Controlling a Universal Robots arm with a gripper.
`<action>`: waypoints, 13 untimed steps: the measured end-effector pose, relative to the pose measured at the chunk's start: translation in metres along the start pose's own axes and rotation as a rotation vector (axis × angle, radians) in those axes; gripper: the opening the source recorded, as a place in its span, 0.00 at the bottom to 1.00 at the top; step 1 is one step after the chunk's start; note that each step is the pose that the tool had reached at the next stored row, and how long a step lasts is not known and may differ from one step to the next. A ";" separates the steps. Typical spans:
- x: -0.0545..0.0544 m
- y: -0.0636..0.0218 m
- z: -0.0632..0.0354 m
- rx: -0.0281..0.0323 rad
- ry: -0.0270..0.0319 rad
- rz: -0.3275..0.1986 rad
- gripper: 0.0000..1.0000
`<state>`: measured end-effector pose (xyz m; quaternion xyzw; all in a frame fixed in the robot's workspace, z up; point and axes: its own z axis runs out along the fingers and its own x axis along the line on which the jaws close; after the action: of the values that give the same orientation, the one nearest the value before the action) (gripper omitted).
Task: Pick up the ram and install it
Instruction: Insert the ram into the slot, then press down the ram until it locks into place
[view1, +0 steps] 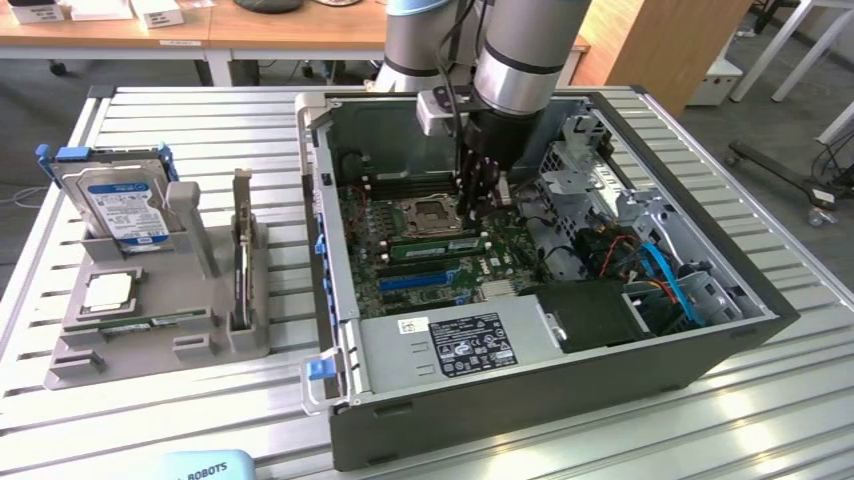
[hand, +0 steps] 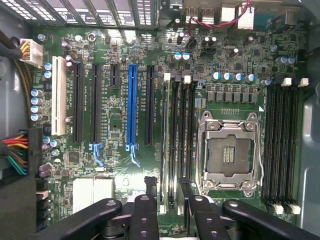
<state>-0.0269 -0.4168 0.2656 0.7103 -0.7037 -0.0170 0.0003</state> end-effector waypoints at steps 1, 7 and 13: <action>0.000 0.0000 -0.0001 -0.0001 0.0002 0.000 0.31; 0.000 0.0000 -0.0001 -0.0001 0.0002 0.000 0.31; 0.000 0.0000 -0.0001 0.0000 0.0002 0.000 0.29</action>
<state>-0.0269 -0.4169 0.2657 0.7103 -0.7037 -0.0170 0.0004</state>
